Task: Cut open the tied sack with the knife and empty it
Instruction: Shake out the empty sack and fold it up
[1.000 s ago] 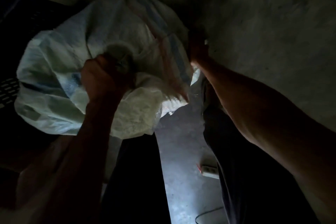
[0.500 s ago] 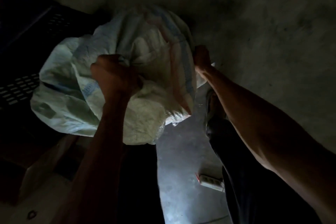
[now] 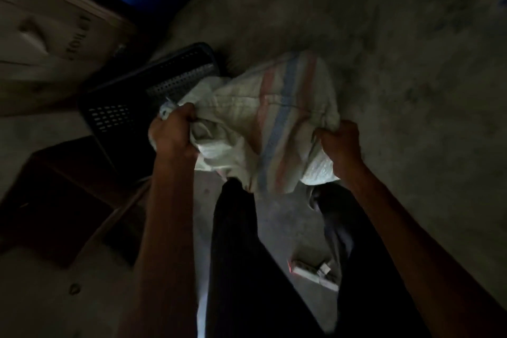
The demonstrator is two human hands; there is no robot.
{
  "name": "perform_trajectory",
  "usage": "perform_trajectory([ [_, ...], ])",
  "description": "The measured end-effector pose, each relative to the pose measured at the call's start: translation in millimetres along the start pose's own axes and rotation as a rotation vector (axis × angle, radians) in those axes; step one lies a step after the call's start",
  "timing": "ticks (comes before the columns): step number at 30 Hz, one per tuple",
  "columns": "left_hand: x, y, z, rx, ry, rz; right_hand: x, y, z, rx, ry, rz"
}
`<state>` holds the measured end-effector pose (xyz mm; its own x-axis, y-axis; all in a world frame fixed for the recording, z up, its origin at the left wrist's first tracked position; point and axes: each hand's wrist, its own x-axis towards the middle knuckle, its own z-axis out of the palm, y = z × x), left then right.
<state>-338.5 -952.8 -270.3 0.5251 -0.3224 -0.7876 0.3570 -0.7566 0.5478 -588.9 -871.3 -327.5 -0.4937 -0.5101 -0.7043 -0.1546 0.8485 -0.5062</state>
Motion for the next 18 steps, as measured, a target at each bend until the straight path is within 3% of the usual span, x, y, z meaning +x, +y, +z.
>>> perform_trajectory([
  [4, -55.5, 72.9, -60.5, -0.178, -0.085, -0.114, -113.3, -74.8, -18.8, 0.039, -0.013, -0.070],
  [8, -99.8, 143.2, -120.2, -0.244, -0.052, 0.050, -212.0, -151.9, -25.5, 0.092, -0.059, -0.169],
  [10, -113.2, 171.6, -152.1, -0.351, -0.033, 0.049, -253.4, -192.1, -14.2, 0.088, -0.118, -0.269],
  [13, -117.2, 187.9, -202.6, -0.424, 0.004, 0.021, -306.1, -233.6, 12.2, -0.004, -0.194, -0.385],
  [18, -128.3, 192.9, -264.0, -0.453, 0.041, -0.037, -355.5, -240.3, 32.0, -0.032, -0.242, -0.401],
])
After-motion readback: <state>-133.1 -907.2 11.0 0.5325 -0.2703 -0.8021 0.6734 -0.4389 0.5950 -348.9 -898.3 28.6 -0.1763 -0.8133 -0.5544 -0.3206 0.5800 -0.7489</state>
